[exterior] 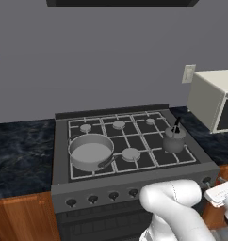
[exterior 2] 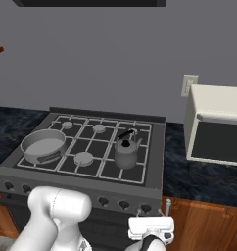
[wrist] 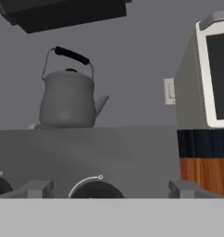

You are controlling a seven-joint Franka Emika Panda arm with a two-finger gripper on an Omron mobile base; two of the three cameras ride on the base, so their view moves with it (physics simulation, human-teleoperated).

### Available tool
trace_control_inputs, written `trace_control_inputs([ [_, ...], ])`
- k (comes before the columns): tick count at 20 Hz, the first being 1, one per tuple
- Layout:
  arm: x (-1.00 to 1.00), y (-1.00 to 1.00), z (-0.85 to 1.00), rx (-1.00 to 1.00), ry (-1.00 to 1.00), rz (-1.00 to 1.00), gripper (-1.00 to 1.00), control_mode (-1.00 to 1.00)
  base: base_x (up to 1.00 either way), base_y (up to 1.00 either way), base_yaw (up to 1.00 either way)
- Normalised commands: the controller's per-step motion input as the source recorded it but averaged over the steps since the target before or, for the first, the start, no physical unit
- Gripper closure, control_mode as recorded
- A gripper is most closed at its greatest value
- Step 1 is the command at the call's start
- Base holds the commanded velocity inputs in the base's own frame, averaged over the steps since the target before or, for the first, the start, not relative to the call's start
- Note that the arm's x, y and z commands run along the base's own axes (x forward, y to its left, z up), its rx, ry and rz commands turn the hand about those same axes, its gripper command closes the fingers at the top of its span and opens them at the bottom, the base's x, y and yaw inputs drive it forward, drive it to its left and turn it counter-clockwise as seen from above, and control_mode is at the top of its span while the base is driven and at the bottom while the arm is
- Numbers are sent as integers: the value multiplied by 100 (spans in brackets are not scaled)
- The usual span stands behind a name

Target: Pick the kettle from the counter and place it on a stove burner. Then turn the burner on.

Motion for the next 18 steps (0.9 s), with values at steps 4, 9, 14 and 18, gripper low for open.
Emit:
trace_control_inputs([
  [4, -8, 15, 4, 0, 0, -3, -100, -100, 0, 0, 0],
  [9, 0, 43, -11, 0, 3, -1, -100, -100, 0, 0, 0],
  [14, 17, 23, 0, 0, 5, 0, -100, -100, 0, 0, 0],
  [18, 40, -3, 0, 0, 10, -2, -100, -100, 0, 0, 0],
])
